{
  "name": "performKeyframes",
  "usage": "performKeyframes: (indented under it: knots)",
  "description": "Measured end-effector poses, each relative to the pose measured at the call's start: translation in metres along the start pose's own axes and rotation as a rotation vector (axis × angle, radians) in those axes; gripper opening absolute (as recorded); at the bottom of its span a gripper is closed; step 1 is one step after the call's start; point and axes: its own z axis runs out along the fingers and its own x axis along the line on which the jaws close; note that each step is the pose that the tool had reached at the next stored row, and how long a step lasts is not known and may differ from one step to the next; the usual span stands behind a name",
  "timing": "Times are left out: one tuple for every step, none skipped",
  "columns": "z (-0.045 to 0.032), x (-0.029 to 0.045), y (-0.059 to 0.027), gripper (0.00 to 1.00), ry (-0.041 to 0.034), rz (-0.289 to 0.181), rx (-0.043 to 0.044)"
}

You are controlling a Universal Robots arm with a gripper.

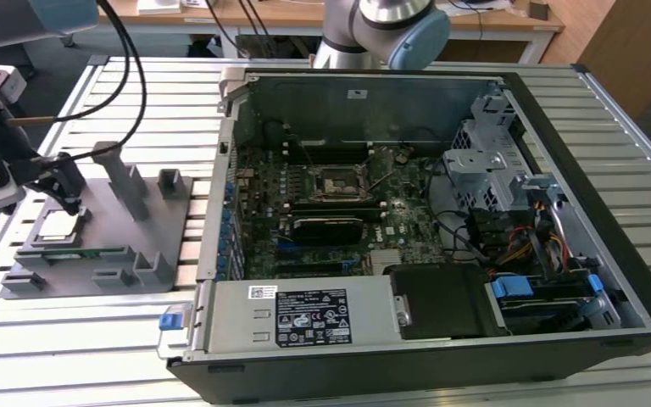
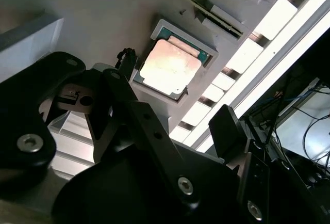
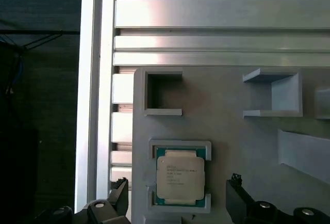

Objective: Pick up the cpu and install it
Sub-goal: 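Pick up the cpu and move it towards the insertion slot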

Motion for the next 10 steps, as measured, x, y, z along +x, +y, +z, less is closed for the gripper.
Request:
performKeyframes:
  knots:
    - [0.0018,0.0002,0.0,0.83,0.0,0.0,0.0]
    - [0.0036,0.0002,-0.0001,0.83,-0.0001,0.0,0.0001]
    - [0.0054,0.0003,-0.0002,0.83,0.0,0.0,0.0001]
    - [0.0071,0.0005,-0.0002,0.83,0.0001,0.0,0.0001]
    - [0.0089,0.0005,-0.0003,0.83,0.0001,0.0,0.0002]
    - [0.0109,0.0004,-0.0004,0.83,0.0,0.0,0.0001]
    - [0.0127,0.0003,-0.0005,0.83,0.0,0.0,0.0001]
    - [0.0144,0.0002,-0.0005,0.83,0.0,0.0,0.0001]
    - [0.0163,0.0001,-0.0006,0.83,0.0,0.0,0.0001]
    - [0.0181,0.0001,-0.0007,0.83,0.0,0.0,0.0001]
